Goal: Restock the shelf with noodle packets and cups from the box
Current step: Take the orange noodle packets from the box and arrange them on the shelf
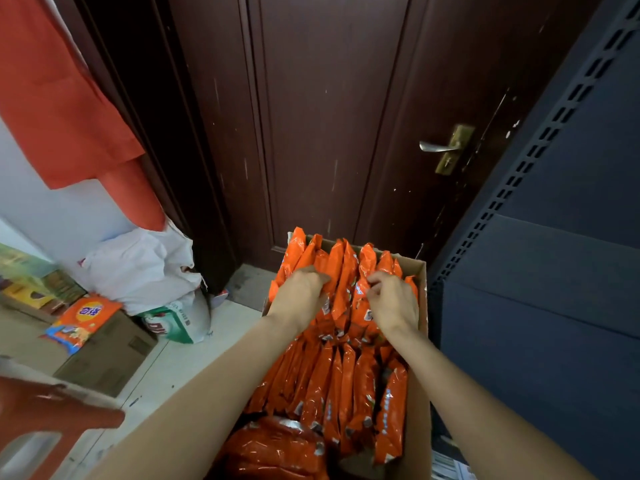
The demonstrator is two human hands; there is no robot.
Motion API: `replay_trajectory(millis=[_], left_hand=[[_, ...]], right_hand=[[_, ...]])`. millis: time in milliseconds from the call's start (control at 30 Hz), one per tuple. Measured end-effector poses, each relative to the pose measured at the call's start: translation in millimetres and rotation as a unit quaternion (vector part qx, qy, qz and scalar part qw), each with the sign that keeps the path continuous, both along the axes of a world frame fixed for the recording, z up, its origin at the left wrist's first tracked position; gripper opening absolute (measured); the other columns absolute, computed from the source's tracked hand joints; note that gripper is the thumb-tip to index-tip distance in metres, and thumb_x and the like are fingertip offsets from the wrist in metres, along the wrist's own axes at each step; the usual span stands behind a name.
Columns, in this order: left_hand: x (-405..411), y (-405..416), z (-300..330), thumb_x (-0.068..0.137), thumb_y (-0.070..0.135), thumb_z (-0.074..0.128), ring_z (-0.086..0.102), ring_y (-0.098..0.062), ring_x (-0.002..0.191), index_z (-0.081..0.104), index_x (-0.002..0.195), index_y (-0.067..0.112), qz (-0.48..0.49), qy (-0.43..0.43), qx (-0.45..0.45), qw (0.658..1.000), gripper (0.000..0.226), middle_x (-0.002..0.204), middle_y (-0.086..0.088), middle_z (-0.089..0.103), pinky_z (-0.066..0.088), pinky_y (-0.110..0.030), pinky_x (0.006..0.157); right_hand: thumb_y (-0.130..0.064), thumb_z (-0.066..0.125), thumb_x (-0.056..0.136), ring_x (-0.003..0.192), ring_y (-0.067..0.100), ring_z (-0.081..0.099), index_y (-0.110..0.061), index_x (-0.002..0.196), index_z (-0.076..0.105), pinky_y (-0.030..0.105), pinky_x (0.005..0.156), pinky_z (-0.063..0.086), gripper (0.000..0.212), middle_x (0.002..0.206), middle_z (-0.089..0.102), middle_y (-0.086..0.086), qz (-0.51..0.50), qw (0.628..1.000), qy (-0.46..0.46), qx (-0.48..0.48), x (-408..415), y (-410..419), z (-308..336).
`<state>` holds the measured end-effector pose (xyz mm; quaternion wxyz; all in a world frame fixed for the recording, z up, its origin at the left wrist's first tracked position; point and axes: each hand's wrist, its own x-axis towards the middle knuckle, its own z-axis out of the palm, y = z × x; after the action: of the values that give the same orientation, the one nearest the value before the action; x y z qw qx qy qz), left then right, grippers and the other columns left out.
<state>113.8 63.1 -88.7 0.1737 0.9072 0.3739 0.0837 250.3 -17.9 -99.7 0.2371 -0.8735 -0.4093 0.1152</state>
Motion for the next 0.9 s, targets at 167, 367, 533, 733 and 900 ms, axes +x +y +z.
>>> replay_trajectory(millis=[167, 367, 533, 733, 900], left_hand=[[-8, -10, 8, 0.095, 0.015, 0.052, 0.052, -0.021, 0.123, 0.066, 0.117, 0.02, 0.025, -0.127, 0.012, 0.992, 0.027, 0.128, -0.002, 0.057, 0.043, -0.024, 0.094], [-12, -16, 44, 0.096, 0.014, 0.048, 0.059, -0.019, 0.102, 0.065, 0.117, 0.013, 0.064, -0.244, 0.03, 0.967, 0.027, 0.11, -0.004, 0.059, 0.046, -0.026, 0.087], [-3, -31, 84, 0.094, 0.009, 0.053, 0.06, -0.013, 0.088, 0.07, 0.106, 0.009, 0.006, -0.318, 0.066, 0.946, 0.021, 0.097, -0.002, 0.06, 0.046, -0.019, 0.084], [31, -85, 113, 0.091, 0.008, 0.058, 0.056, 0.0, 0.086, 0.072, 0.1, 0.014, -0.071, -0.365, 0.083, 0.924, 0.017, 0.094, 0.007, 0.06, 0.039, -0.003, 0.083], [81, -162, 118, 0.088, 0.003, 0.06, 0.053, 0.003, 0.084, 0.072, 0.096, 0.012, -0.112, -0.365, 0.07, 0.922, 0.017, 0.091, 0.003, 0.063, 0.034, 0.002, 0.081]], right_hand=[[-0.009, 0.055, 0.093, 0.08, 0.004, 0.064, -0.019, 0.11, 0.066, 0.006, 0.063, 0.041, 0.022, 0.095, 0.068, -0.004, -0.019, 0.992, 0.1, 0.077, 1, -18, 28], [-0.005, 0.052, 0.093, 0.07, 0.014, 0.065, -0.021, 0.099, 0.069, 0.021, 0.061, 0.055, 0.025, 0.087, 0.067, 0.001, -0.048, 0.972, 0.138, 0.182, -2, -35, 61], [-0.004, 0.053, 0.092, 0.083, 0.017, 0.065, -0.025, 0.09, 0.07, 0.033, 0.074, 0.055, 0.027, 0.085, 0.067, -0.001, -0.048, 0.956, 0.147, 0.249, 9, -61, 87], [-0.001, 0.054, 0.091, 0.083, 0.006, 0.063, -0.021, 0.09, 0.07, 0.011, 0.06, 0.047, 0.026, 0.087, 0.068, -0.005, -0.062, 0.941, 0.134, 0.303, 41, -140, 108], [0.003, 0.055, 0.088, 0.065, 0.003, 0.061, -0.019, 0.093, 0.07, 0.008, 0.051, 0.044, 0.027, 0.072, 0.066, -0.003, -0.098, 0.936, 0.101, 0.323, 87, -243, 112]])
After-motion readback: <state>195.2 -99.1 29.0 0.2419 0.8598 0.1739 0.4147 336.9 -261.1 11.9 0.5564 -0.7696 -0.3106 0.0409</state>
